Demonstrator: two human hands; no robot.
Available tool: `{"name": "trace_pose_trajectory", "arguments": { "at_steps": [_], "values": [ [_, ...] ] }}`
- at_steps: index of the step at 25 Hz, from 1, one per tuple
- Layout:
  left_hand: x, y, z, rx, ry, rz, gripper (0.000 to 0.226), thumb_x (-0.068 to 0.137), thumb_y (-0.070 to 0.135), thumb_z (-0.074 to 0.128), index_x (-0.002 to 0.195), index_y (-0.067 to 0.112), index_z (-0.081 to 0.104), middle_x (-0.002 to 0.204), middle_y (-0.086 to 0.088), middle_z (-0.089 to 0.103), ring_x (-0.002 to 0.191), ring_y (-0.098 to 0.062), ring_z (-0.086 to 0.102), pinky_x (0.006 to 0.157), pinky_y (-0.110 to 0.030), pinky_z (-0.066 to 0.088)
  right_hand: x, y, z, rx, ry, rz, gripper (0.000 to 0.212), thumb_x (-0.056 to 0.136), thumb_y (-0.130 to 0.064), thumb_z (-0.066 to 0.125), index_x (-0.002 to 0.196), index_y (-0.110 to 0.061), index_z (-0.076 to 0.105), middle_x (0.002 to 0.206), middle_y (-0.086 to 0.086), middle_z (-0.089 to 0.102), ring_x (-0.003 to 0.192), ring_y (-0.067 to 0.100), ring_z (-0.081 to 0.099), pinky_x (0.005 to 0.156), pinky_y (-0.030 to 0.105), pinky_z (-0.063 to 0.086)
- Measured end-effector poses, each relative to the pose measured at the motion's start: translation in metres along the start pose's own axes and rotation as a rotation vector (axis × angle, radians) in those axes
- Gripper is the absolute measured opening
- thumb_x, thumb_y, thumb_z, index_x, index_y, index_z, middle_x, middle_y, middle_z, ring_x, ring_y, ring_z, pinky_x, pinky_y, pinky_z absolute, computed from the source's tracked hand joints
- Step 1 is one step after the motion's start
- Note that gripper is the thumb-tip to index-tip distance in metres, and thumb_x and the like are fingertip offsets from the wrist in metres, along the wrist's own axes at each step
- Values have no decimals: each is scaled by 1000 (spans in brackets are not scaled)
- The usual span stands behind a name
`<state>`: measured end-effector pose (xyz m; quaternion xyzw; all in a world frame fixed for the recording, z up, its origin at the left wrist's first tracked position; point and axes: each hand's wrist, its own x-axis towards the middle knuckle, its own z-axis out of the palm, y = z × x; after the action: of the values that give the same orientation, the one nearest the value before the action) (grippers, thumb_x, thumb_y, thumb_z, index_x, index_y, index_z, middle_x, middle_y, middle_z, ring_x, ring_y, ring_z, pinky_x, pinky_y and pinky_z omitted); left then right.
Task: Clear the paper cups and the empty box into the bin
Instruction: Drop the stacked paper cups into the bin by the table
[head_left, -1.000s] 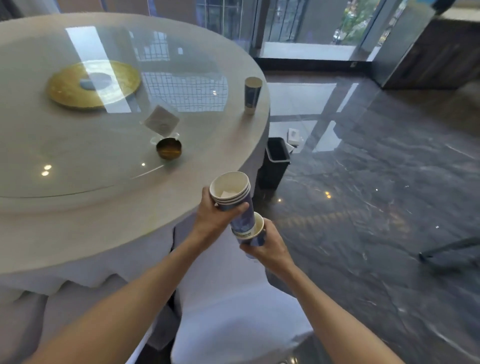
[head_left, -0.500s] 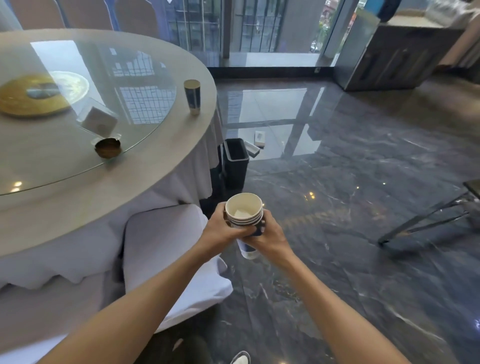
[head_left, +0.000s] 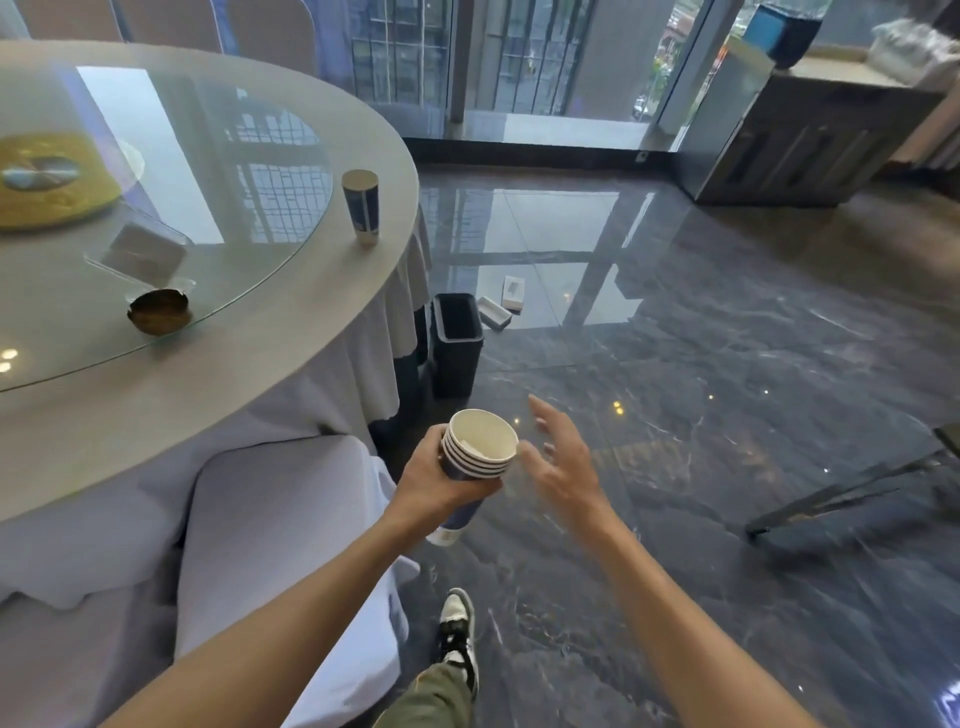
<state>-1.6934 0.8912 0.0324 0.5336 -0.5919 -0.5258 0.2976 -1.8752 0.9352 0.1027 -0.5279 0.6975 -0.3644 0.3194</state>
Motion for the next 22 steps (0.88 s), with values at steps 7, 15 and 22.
{"name": "trace_pose_trajectory", "arguments": {
  "at_steps": [7, 15, 22],
  "values": [
    [120, 6, 26, -1, 64, -11, 73, 56, 61, 93, 111, 73, 48, 107, 33, 66, 96, 4, 69, 64, -1, 46, 135, -21, 4, -395, -439, -88, 66, 99, -48, 57, 158, -36, 30, 171, 2, 12, 158, 20, 5, 125, 45, 16],
    [195, 19, -6, 5, 138, -84, 83, 58, 50, 97, 131, 44, 57, 120, 13, 69, 106, -13, 71, 85, -26, 61, 234, -37, 26, -366, -540, -135, 69, 95, -43, 64, 156, -31, 33, 160, 0, 30, 146, 21, 27, 119, 38, 31],
    [278, 25, -49, 70, 333, -160, 84, 60, 51, 96, 134, 34, 60, 119, 11, 73, 107, -14, 72, 92, -39, 62, 360, -55, 64, -312, -699, -233, 70, 86, -54, 68, 149, -34, 45, 149, -6, 45, 134, 15, 42, 112, 37, 40]
  ]
}}
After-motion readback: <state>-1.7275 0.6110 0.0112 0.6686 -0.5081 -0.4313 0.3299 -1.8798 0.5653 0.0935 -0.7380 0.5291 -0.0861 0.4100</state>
